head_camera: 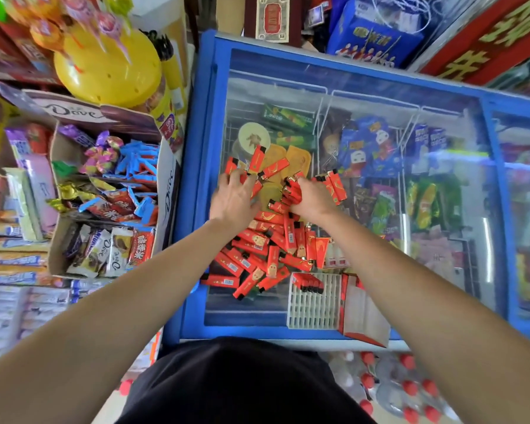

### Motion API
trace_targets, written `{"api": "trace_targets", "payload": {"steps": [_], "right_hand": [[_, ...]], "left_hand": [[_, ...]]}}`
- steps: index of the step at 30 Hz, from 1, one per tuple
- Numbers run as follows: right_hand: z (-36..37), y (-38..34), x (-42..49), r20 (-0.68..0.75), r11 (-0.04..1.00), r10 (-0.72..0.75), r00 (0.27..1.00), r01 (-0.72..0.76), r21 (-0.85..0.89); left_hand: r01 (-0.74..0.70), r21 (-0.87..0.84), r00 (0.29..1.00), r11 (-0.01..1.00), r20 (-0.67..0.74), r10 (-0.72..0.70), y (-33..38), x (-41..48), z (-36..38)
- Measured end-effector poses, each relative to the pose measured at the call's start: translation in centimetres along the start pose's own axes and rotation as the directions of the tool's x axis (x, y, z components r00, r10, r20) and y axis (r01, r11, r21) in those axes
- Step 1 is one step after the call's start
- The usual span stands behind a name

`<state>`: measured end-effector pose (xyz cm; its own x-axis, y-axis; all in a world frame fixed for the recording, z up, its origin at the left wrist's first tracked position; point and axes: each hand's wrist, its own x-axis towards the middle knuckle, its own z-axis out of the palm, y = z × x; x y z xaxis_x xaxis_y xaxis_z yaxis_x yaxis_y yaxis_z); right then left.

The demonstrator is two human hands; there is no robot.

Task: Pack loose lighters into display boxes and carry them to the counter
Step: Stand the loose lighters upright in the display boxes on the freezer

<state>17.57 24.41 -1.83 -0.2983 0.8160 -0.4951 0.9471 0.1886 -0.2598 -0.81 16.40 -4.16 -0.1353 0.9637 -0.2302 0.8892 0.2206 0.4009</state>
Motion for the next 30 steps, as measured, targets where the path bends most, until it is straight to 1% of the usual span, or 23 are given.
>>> {"api": "trace_targets", "payload": {"steps": [2,5,7,9,10,13,16,20,23,26,30], "right_hand": [[0.0,0.6,0.0,-0.015,1.0,0.016,1.0,-0.015,0.026],[-0.4,0.9,-0.1,-0.007,0.996,0.028,1.0,-0.027,0.087],[-0.6,1.0,-0.3,0.005,0.978,0.055,0.998,-0.055,0.2],[-0.7,1.2,-0.9,0.025,0.931,0.089,0.996,-0.092,0.353],[-0.9,1.3,-1.4,0.045,0.886,0.11,0.993,-0.118,0.448],[-1.3,1.2,-3.6,0.091,0.689,0.17,0.981,-0.185,0.701],[-1.7,1.0,-6.4,0.098,0.497,0.215,0.972,-0.195,0.845],[-1.8,0.7,-10.2,0.124,0.244,0.215,0.969,-0.176,0.954],[-1.8,1.0,-12.7,0.125,0.135,0.177,0.976,-0.15,0.979],[-1.6,1.5,-14.7,0.113,0.059,0.159,0.981,-0.124,0.991],[-1.0,1.8,-16.8,0.093,-0.005,0.129,0.987,-0.094,0.996]], "left_hand": [[0.011,0.009,1.0,1.0,0.007,-0.011,0.1,0.9,-0.1],[-0.034,-0.034,0.999,0.999,0.031,0.035,0.3,1.4,-0.2],[-0.039,-0.144,0.998,0.989,0.049,0.046,0.2,1.4,-0.1],[-0.04,-0.254,0.998,0.967,0.041,0.052,-0.2,1.3,0.0],[-0.052,-0.276,0.997,0.96,0.037,0.065,-0.3,1.2,-0.1],[-0.089,-0.296,0.995,0.951,0.024,0.101,-0.4,0.9,-0.4],[-0.082,-0.297,0.996,0.951,0.007,0.088,-0.2,0.8,-0.5],[-0.034,-0.322,0.997,0.946,0.059,0.055,-0.3,0.8,-0.6],[-0.064,-0.353,0.993,0.933,0.067,0.094,0.1,0.6,-1.2],[-0.086,-0.474,0.989,0.877,0.063,0.13,1.7,-0.9,-2.6],[-0.025,-0.618,0.977,0.786,0.152,0.151,4.5,-4.6,-4.3]]}}
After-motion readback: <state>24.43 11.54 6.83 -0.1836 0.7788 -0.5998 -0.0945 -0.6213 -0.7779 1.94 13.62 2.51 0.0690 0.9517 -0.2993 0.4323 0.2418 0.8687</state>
